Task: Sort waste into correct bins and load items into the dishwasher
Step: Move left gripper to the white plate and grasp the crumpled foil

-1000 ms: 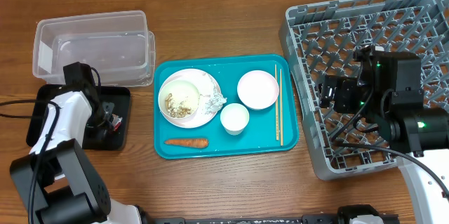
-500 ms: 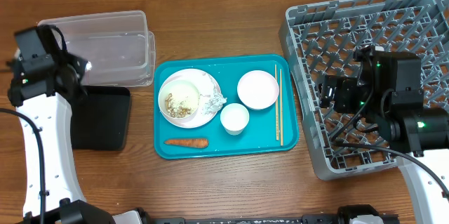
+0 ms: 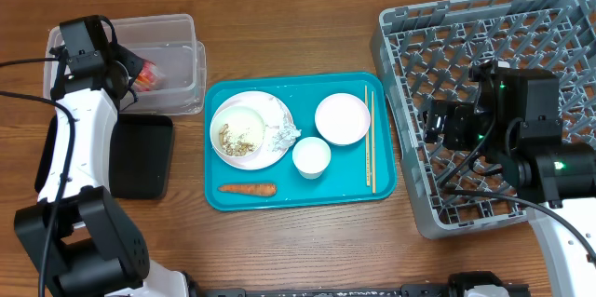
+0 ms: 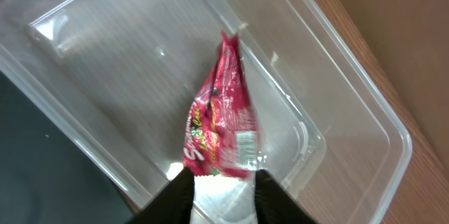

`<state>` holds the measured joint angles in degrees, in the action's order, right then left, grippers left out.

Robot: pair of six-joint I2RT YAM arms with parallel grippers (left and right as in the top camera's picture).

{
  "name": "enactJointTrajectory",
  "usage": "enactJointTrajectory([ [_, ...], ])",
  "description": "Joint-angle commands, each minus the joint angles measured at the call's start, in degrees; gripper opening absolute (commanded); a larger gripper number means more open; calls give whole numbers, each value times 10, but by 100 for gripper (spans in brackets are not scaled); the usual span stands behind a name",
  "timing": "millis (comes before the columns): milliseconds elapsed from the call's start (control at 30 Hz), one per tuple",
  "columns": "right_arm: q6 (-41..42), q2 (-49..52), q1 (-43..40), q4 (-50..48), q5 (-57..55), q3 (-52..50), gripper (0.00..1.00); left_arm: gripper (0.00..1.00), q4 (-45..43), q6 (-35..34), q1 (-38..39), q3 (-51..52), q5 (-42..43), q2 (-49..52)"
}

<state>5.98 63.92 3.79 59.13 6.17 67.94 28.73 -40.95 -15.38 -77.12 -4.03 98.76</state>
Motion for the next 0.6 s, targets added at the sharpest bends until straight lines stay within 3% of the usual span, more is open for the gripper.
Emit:
enactJointTrajectory([
  [0, 0, -3, 0, -3, 3, 16, 100, 38, 0, 53, 5, -29, 43, -16],
  [133, 0, -3, 0, -5, 4, 16, 100, 50, 38, 156, 46, -97, 69, -34],
  [300, 0, -3, 0, -6, 3, 16, 100, 60, 80, 282, 188, -149, 72, -34],
  [567, 0, -3, 0, -3, 3, 16, 100, 71, 138, 306, 349, -144, 76, 42],
])
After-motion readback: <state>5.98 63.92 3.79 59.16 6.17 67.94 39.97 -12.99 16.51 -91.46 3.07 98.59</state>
